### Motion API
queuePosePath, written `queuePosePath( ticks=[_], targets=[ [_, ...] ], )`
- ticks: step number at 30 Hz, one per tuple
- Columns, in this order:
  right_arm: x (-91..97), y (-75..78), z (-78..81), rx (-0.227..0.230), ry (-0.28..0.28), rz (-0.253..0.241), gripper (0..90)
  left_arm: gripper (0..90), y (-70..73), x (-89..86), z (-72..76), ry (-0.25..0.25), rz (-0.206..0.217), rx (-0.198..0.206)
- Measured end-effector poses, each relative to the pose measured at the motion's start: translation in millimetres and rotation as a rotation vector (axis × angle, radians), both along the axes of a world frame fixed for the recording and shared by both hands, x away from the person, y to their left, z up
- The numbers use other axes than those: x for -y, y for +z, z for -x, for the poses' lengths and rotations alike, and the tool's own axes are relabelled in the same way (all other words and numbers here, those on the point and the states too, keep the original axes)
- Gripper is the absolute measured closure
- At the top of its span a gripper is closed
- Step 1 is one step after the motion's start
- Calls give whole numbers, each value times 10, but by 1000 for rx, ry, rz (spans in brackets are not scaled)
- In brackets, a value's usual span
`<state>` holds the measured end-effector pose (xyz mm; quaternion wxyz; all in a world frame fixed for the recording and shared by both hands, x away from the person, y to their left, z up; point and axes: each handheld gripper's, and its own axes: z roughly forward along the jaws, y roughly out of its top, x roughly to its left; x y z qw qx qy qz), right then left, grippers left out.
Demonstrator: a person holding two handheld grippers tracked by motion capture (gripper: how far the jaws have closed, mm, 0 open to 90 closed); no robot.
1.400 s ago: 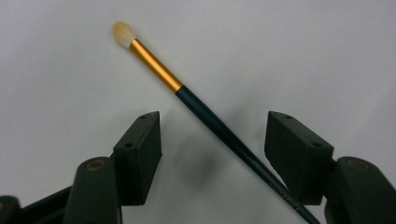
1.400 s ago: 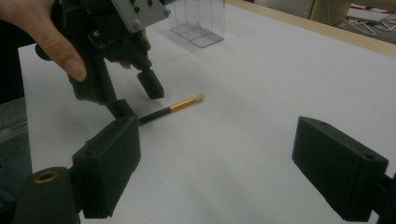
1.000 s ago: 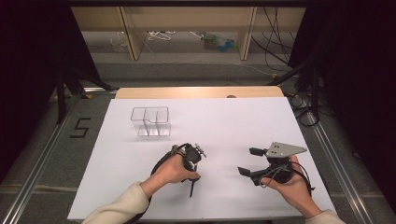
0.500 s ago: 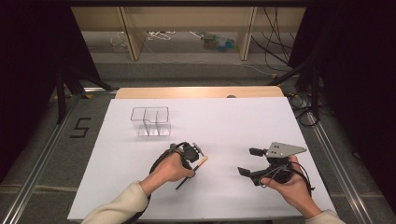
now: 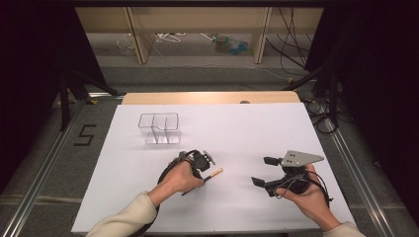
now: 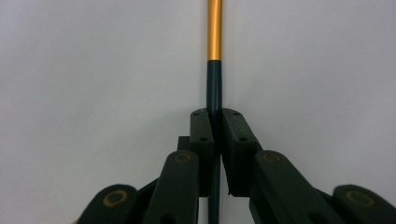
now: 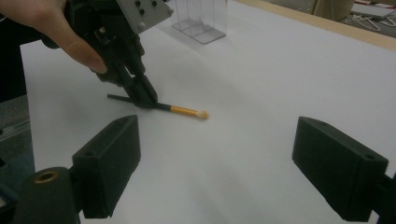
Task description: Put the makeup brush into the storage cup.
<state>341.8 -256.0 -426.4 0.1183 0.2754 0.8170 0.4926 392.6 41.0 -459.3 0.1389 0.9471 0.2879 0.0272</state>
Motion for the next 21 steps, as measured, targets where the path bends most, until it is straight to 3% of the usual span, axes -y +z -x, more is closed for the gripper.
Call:
queuePosePath(
  ticks=[7, 12, 18, 21],
  targets=[
    [-1, -8, -6, 1, 2, 4, 161, 834, -8, -14, 8, 22, 27, -3],
    [0, -8, -7, 2, 2, 5, 161, 835, -2, -38, 0, 10, 27, 0],
    [4, -7, -8, 6, -1, 6, 161, 835, 48, -82, -7, 30, 56, 61],
    [10, 2, -3, -1, -3, 15, 161, 835, 86, -101, -5, 42, 91, 84]
  ],
)
